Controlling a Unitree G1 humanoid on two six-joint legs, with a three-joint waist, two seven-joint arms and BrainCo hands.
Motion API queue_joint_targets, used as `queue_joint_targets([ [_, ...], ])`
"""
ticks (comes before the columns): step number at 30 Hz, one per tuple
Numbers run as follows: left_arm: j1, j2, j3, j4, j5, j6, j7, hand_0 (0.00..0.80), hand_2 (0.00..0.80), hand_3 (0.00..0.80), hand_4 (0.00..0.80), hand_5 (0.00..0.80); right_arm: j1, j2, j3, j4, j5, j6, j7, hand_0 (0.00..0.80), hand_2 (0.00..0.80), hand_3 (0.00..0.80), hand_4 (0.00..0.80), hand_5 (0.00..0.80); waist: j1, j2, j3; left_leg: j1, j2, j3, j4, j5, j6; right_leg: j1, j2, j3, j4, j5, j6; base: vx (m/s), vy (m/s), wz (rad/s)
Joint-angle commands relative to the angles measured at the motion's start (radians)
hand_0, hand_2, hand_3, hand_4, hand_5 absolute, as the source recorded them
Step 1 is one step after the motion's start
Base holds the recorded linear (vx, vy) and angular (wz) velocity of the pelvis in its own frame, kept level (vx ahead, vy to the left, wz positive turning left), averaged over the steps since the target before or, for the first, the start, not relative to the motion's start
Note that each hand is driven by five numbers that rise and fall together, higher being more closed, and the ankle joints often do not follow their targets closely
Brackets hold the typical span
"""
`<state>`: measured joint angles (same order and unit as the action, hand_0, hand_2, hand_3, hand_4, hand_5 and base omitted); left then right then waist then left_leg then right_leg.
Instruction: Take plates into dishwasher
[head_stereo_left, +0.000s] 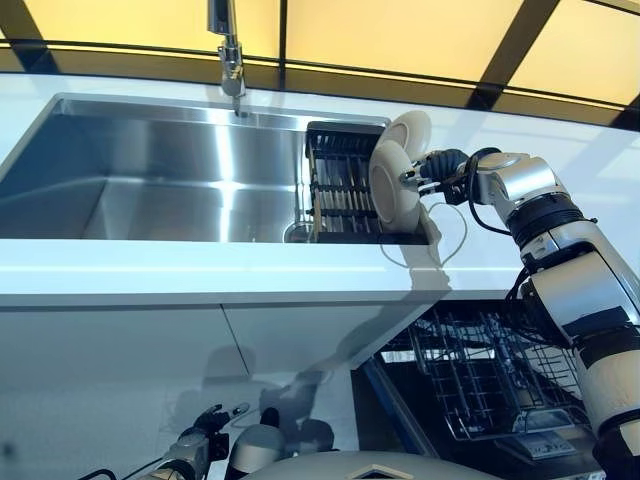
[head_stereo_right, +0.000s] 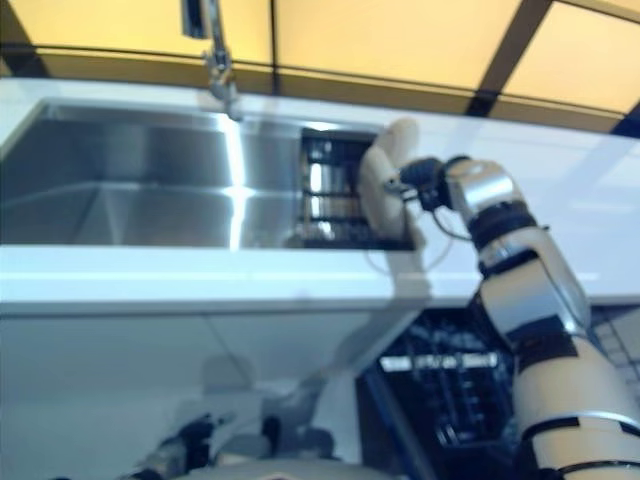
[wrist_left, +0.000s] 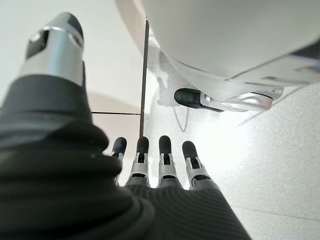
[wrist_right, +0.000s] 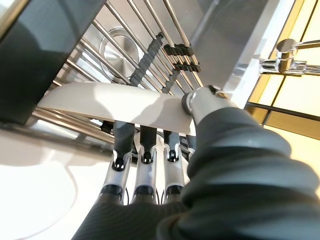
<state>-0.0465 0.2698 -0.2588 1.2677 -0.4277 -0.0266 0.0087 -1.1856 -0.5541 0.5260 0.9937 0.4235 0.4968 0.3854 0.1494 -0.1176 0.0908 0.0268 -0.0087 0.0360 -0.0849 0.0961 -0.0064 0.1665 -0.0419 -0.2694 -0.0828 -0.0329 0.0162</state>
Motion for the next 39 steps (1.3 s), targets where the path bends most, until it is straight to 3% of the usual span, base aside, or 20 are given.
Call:
queue_joint_targets([
  [1,-0.040,0.002,-0.075,0.028,-0.008,-0.011,0.010,0.000,0.000,0.000,0.000,0.000,-0.155,-0.096,0.097,-0.052,0.073,-0.071,-0.021,0.800,0.800,0.800,0.800,0.800,-0.001,-0.026,-0.032,0.065,0.055,0.034,-0.002,-0.074,-0.055,-0.062,-0.126,0.020,0.005,0.133,0.110,-0.015,0.002,-0.09],
  [19,-0.025,0.003,-0.057,0.033,0.014,-0.006,-0.003,0.000,0.000,0.000,0.000,0.000,-0.115,-0.199,0.042,-0.325,0.404,-0.082,-0.086,0.800,0.800,0.800,0.800,0.800,-0.072,-0.034,-0.055,0.081,0.054,0.084,-0.002,-0.088,-0.050,-0.078,-0.120,0.072,0.007,0.143,0.117,-0.007,0.014,-0.08],
  [28,-0.018,0.012,-0.031,0.038,0.012,-0.012,-0.003,0.000,0.000,0.000,0.000,0.000,-0.035,-0.329,0.000,-0.383,0.382,-0.074,-0.082,0.800,0.800,0.800,0.800,0.800,-0.123,-0.042,-0.059,0.091,0.059,0.119,-0.002,-0.096,-0.044,-0.096,-0.112,0.117,0.012,0.154,0.126,0.002,-0.002,-0.13],
  [39,-0.018,0.030,0.014,0.036,-0.004,-0.004,-0.008,0.000,0.000,0.000,0.000,0.000,0.145,-0.504,-0.097,-0.421,0.342,-0.066,0.039,0.800,0.800,0.800,0.800,0.800,-0.196,-0.038,-0.054,0.105,0.068,0.156,-0.002,-0.105,-0.037,-0.120,-0.103,0.179,0.021,0.162,0.134,0.004,0.000,-0.20],
])
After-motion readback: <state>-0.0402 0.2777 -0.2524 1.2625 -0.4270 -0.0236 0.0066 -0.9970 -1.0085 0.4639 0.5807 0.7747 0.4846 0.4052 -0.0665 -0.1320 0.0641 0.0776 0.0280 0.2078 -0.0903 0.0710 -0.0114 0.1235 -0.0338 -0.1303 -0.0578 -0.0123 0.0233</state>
